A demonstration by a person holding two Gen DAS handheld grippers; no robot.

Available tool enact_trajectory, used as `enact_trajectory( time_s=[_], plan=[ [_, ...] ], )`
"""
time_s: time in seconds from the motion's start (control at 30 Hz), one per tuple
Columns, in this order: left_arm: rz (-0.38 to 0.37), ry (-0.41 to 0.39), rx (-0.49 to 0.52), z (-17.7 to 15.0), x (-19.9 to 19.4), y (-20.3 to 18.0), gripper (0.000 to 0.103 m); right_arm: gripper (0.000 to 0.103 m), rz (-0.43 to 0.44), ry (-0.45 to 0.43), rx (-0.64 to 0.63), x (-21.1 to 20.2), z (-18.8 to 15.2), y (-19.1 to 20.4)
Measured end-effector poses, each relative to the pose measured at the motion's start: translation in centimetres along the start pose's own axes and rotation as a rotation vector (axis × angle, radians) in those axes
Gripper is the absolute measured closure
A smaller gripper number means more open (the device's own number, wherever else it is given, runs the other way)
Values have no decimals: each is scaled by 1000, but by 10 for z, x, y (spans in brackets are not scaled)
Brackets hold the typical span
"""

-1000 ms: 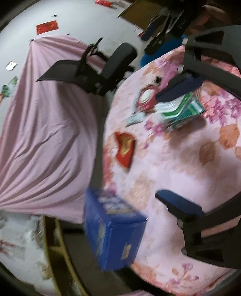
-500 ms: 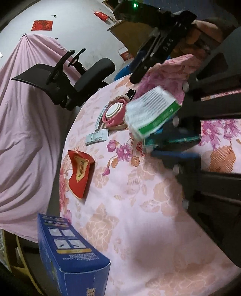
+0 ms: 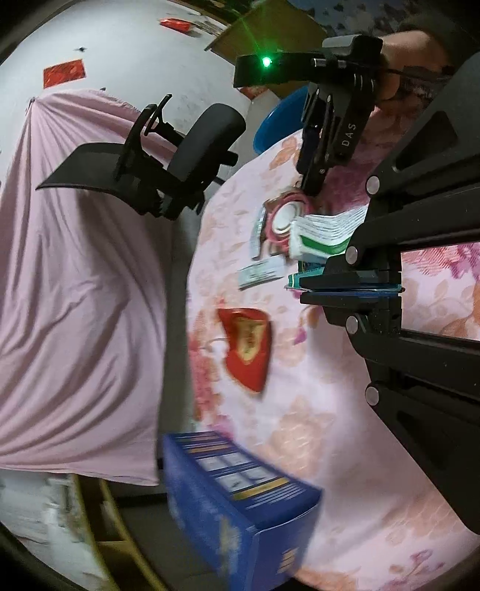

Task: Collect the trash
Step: 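Grasp the green wrapper with the left gripper while the right gripper grasps the black binder clip, then carry the wrapper and clip over the blue basin and open both grippers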

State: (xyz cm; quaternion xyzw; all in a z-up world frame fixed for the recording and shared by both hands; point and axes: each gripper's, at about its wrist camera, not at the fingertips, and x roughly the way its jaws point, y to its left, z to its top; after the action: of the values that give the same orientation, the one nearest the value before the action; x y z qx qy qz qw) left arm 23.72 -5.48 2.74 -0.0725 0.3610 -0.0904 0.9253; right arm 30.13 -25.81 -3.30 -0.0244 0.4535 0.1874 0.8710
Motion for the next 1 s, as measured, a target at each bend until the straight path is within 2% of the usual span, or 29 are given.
enact_trajectory(
  time_s=[0.07,0.13,0.3,0.5,0.7,0.83,0.9,1.0],
  plan=[
    [18,-30,48,0,-4,-5,103,77,6,3,-1,0,-1,0],
    [17,-44,66,0,-8,-7,103,77,17,2,-5,-2,-2,0],
    [28,-74,32,0,-12,-3,103,77,34,-17,-14,-14,-8,0],
    [34,-174,38,5,-28,-7,103,77,57,-100,-1,-39,-15,-4],
    [12,-266,68,11,-43,-24,103,77,91,-271,6,-71,-15,-3],
    [-22,-343,102,21,-50,-46,103,77,88,-448,22,-102,-16,-6],
    [-52,-382,121,26,-53,-59,103,77,56,-552,23,-122,-19,-10],
    [-92,-426,157,35,-55,-81,103,77,-39,-689,5,-148,-27,-15]
  ],
)
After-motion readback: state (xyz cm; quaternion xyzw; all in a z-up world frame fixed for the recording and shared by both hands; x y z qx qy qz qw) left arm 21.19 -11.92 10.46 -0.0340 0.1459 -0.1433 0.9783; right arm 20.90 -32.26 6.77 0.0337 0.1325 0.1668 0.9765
